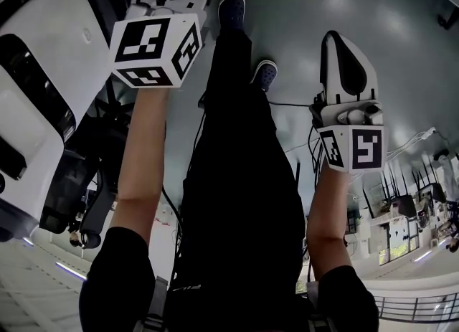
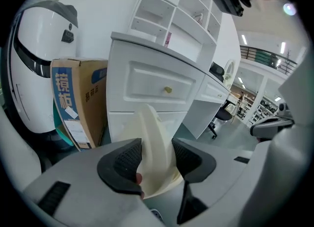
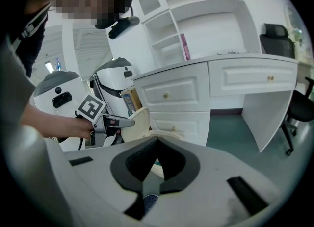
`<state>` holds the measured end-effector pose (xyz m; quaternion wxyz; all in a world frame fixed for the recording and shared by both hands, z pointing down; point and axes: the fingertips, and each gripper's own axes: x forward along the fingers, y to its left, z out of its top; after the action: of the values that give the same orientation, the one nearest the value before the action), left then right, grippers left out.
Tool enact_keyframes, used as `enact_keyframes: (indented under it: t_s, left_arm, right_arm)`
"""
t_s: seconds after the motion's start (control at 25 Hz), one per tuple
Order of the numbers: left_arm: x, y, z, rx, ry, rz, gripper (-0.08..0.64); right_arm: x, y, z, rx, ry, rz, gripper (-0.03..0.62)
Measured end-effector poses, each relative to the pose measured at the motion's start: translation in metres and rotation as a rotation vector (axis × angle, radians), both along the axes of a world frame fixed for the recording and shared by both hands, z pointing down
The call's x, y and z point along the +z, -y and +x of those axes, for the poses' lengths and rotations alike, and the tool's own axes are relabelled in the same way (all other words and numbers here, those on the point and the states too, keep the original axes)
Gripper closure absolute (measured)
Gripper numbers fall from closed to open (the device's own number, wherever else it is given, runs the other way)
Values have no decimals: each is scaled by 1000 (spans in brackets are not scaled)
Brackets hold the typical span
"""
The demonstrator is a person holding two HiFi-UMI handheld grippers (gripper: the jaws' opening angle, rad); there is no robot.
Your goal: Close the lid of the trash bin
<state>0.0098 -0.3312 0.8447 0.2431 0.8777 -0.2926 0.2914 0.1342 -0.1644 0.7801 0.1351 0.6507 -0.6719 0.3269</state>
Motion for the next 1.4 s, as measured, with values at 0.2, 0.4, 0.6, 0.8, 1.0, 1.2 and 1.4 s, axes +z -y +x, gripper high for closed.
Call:
enact_keyframes:
  t_s: [0.2, 0.4, 0.6, 0.8, 1.0, 1.2, 1.4]
  left_arm:
    - [5, -11, 22, 50, -11, 1, 348]
    - [12, -24, 52, 115, 2, 15, 336]
    - [26, -36, 61, 156, 14, 13, 333]
    - [44, -46, 80, 219, 12, -38, 331]
    - [63, -56, 95, 282, 48, -30, 331]
    - [83, -66, 109, 332, 68, -28, 330]
    - [106, -69, 119, 356, 96, -48, 331]
  right_arm:
    - [4, -7, 11, 30, 24, -8, 589]
    - [4, -16, 29, 59, 40, -12, 589]
    - [11, -25, 24, 76, 74, -17, 589]
    - [8, -30, 26, 87, 86, -13, 589]
    - [8, -30, 30, 101, 83, -6, 589]
    - [14, -37, 31, 114, 87, -18, 589]
    - [20, -35, 30, 109, 79, -36, 589]
